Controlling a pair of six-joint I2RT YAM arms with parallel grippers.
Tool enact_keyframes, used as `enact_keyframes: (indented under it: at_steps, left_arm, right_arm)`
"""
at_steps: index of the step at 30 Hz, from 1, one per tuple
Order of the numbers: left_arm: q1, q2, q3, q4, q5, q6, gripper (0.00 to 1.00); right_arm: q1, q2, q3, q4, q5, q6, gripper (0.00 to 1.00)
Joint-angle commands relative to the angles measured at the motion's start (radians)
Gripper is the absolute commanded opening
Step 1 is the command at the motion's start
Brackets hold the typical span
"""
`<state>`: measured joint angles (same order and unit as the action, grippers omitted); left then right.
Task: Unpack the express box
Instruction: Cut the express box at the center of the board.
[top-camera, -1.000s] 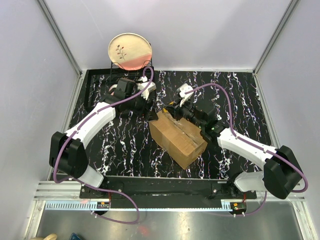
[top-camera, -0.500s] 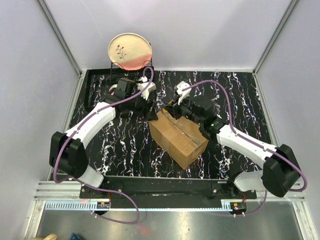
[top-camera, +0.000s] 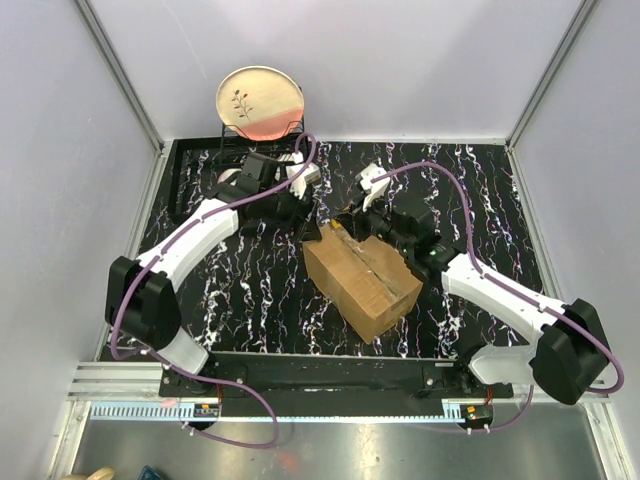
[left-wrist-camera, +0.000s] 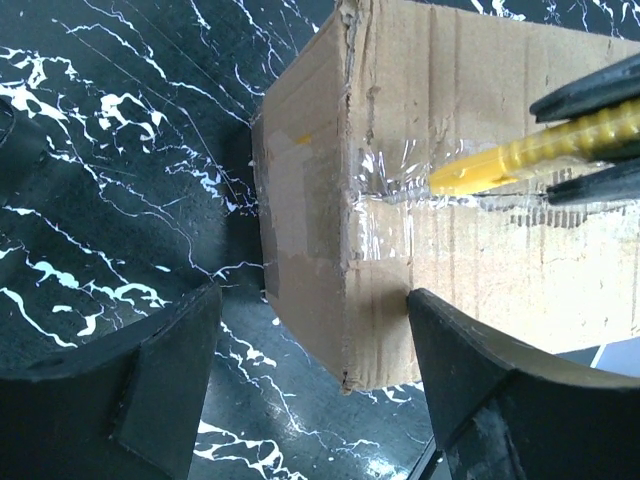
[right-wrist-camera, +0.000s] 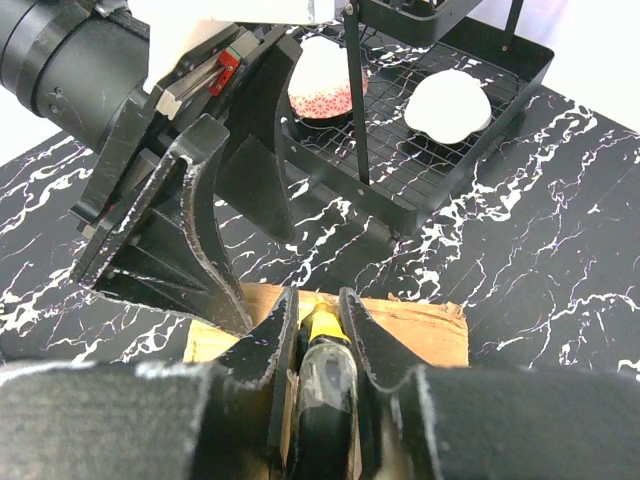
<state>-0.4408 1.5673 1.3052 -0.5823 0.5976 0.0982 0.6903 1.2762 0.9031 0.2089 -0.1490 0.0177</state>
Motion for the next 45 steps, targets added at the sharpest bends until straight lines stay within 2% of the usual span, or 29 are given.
enact_keyframes:
  at_steps: [1,6,20,27,28,30,32,34,45]
  left_arm:
    - [-0.015,0.039,0.075,-0.013,-0.094,-0.003,0.77]
    - [-0.044,0.076,0.141,-0.014,-0.117,-0.026,0.77]
    - [-0.052,0.126,0.108,0.025,-0.269,-0.035,0.73]
    - [-0.055,0.152,0.055,0.041,-0.341,-0.012,0.58]
    - [-0.056,0.154,0.049,0.042,-0.344,-0.006,0.51]
    - [-0.059,0.166,0.048,0.041,-0.357,-0.005,0.43]
    - [-0.061,0.174,0.051,0.039,-0.364,-0.003,0.25]
    - [-0.061,0.186,0.065,0.021,-0.372,0.001,0.16]
    - [-0.067,0.192,0.068,0.007,-0.394,0.005,0.15]
  right_arm:
    - [-0.003,-0.012,-0.035,-0.167,-0.015,0.036,0.0]
    - [-0.002,0.012,-0.021,-0.166,-0.014,0.057,0.0]
    - [-0.002,-0.021,-0.056,-0.166,-0.037,0.111,0.0]
    - [0.008,-0.087,-0.096,-0.203,-0.031,0.133,0.01]
    - [0.008,-0.093,-0.098,-0.204,-0.027,0.133,0.0]
    - [0.008,-0.103,-0.101,-0.246,-0.026,0.134,0.0]
    - [0.006,-0.11,-0.102,-0.253,-0.021,0.137,0.0]
    - [0.009,-0.121,-0.099,-0.264,-0.017,0.14,0.0]
    - [0.014,-0.182,-0.102,-0.356,0.006,0.157,0.0]
